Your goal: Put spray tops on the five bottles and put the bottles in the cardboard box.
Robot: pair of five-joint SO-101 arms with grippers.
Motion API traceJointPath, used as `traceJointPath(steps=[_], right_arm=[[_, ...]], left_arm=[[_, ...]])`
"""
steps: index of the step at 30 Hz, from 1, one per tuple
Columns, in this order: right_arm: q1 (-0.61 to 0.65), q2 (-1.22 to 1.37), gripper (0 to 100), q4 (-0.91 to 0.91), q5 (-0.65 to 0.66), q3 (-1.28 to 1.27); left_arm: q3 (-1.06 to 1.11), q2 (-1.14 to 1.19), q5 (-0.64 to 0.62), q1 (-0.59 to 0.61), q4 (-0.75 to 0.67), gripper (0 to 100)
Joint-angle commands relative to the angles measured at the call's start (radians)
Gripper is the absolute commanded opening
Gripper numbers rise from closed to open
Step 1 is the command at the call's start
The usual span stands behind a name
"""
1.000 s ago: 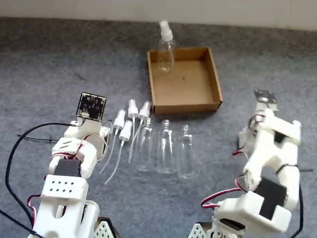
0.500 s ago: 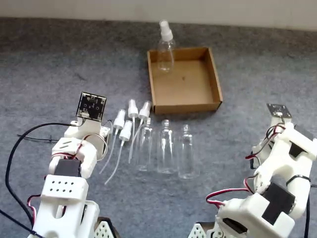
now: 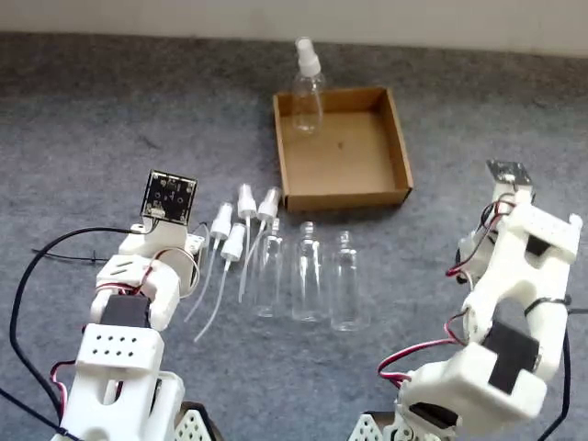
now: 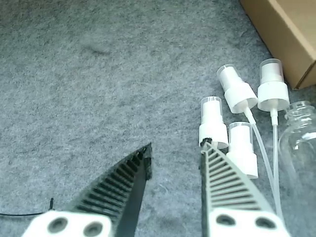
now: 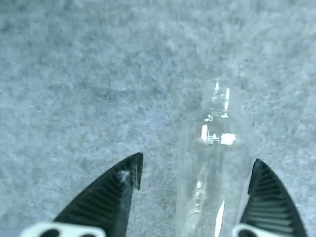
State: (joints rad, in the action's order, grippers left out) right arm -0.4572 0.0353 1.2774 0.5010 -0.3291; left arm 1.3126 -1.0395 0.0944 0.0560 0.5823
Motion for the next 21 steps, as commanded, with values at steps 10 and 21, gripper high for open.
traceJointPath(steps=[10, 21], right_arm=[[-0.005, 0.397, 28.9, 0.202, -0.018, 0.564], [-0.058, 0.444, 28.9, 0.28, 0.11, 0.604]], left_arm=[[-0.005, -0.015, -0.008, 0.004, -0.02, 16], [-0.005, -0.015, -0.008, 0.004, -0.021, 16]])
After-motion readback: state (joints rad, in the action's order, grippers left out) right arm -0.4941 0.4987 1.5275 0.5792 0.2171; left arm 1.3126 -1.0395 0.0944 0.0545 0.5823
